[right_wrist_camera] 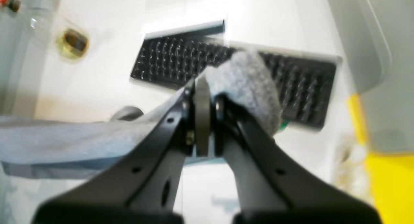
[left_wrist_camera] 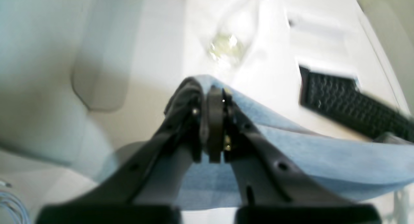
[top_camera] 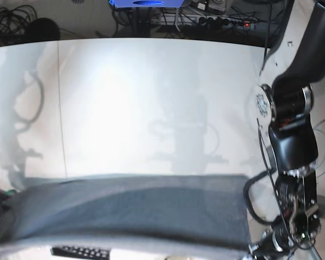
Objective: Layout the t-shirt on the table in an organized manner, then fold the t-shirt properly
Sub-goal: 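Lift the folded edge with both grippers and pull it back, unfolding the shirt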
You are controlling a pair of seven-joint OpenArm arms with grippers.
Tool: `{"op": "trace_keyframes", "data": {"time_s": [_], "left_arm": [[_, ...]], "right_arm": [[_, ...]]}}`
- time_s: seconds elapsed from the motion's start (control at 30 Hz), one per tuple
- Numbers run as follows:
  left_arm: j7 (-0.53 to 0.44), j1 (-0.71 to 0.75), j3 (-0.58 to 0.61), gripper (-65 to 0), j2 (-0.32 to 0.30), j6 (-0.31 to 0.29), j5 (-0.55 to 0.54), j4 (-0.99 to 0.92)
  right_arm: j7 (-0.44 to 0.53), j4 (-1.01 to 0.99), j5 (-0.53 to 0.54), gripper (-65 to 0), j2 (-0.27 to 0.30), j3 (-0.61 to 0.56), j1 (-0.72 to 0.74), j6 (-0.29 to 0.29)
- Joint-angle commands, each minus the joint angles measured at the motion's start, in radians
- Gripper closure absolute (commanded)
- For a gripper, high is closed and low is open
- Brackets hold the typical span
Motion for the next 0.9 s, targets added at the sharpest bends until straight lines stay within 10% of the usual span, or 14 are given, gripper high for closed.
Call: {"op": "trace_keyframes", "data": {"time_s": [0.0,0.23,0.43,0.63,0.87], "left_arm": [[-0.041,-0.079,-0.004,0.0,-0.006,0.002,-0.024,0.005],[-0.033,-0.138,-0.010,0.0,-0.003,0.008,-0.028,0.105],[0.079,0.132,-0.105,0.0,-0.003,0.008,-0.028,0.378],[0.078,0.523,-0.171,0.0,-0.002,0.003,-0.028,0.553],[-0.051,0.817,-0.173,0.0,0.018,0.003,-0.028,0.539]], "right_arm": [[0.046,0.021,0.011,-0.6,0.040,-0.008,0.077,0.001],[-0.025,0.075,0.019,-0.6,0.126,-0.033,0.205,0.001],[-0.226,0.369,0.019,-0.6,0.125,0.151,-0.078,0.001],[-0.303,0.596,0.019,-0.6,-0.066,0.431,-0.515,0.009],[-0.126,0.566,0.019,-0.6,-0.234,0.460,-0.843,0.011]]}}
